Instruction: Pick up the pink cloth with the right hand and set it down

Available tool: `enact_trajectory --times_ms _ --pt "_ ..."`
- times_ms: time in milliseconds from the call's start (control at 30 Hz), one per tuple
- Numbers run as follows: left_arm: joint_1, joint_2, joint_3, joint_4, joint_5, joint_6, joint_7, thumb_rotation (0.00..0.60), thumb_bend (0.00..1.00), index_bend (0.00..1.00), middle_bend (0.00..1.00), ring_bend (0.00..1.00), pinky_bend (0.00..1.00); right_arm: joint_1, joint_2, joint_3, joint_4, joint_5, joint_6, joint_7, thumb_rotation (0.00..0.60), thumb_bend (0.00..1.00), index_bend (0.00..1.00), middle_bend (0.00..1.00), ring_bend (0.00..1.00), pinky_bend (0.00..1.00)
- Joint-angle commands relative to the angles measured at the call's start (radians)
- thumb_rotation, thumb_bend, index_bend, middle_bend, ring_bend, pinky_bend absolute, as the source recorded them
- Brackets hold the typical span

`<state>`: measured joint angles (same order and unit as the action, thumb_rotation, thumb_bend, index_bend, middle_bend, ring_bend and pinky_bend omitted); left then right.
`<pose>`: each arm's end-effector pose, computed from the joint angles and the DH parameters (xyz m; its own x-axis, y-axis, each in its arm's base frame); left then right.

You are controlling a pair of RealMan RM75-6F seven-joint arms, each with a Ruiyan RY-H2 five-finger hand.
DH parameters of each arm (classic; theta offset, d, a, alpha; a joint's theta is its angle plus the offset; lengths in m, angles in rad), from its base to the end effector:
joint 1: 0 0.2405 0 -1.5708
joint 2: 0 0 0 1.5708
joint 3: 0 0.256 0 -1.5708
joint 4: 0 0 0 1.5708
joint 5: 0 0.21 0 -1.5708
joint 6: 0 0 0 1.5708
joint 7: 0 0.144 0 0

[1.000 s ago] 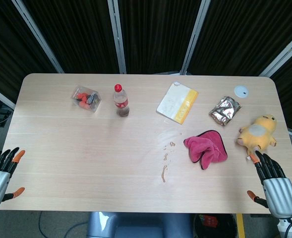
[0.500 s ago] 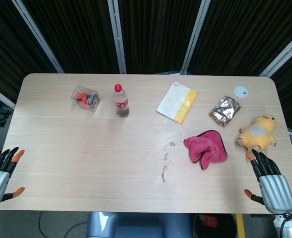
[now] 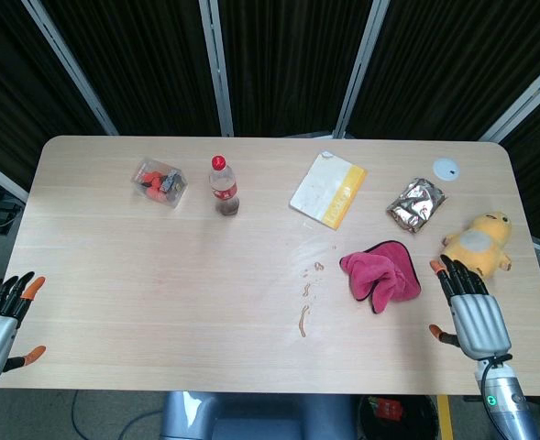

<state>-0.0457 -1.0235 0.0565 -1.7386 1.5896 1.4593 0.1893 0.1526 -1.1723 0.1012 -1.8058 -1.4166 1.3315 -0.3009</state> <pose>-0.2976 0.1440 0.1562 0.5411 0.1371 0.8297 0.8409 -0.0790 -0.5354 -0.2630 -0.2044 0.1165 0.4354 -0.1056 0.8940 -0.9002 -0.0548 0.4320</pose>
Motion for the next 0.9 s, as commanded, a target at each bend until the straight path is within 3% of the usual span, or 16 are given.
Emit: enact_trajectory --times_ms 33,300,600,900 --pt "0.000 -0.001 0.000 0.001 0.001 0.001 -0.001 0.600 0.00 0.00 0.00 0.00 0.00 0.039 -0.050 0.031 0.013 0.071 -0.043 -0.049 0.600 0.10 0.08 0.00 0.00 0.14" --pt "-0.005 -0.003 -0.001 0.002 -0.009 -0.012 -0.012 0.600 0.00 0.00 0.00 0.00 0.00 0.111 -0.164 0.078 0.081 0.224 -0.100 -0.137 0.600 0.08 0.10 0.00 0.00 0.14" --pt "-0.007 0.000 -0.001 0.000 -0.016 -0.018 -0.018 0.600 0.00 0.00 0.00 0.00 0.00 0.175 -0.269 0.102 0.215 0.291 -0.133 -0.152 0.600 0.08 0.22 0.07 0.00 0.14" --pt "-0.010 0.001 -0.002 -0.003 -0.025 -0.028 -0.021 0.600 0.00 0.00 0.00 0.00 0.00 0.193 -0.321 0.096 0.296 0.337 -0.159 -0.140 0.600 0.08 0.23 0.09 0.00 0.14"
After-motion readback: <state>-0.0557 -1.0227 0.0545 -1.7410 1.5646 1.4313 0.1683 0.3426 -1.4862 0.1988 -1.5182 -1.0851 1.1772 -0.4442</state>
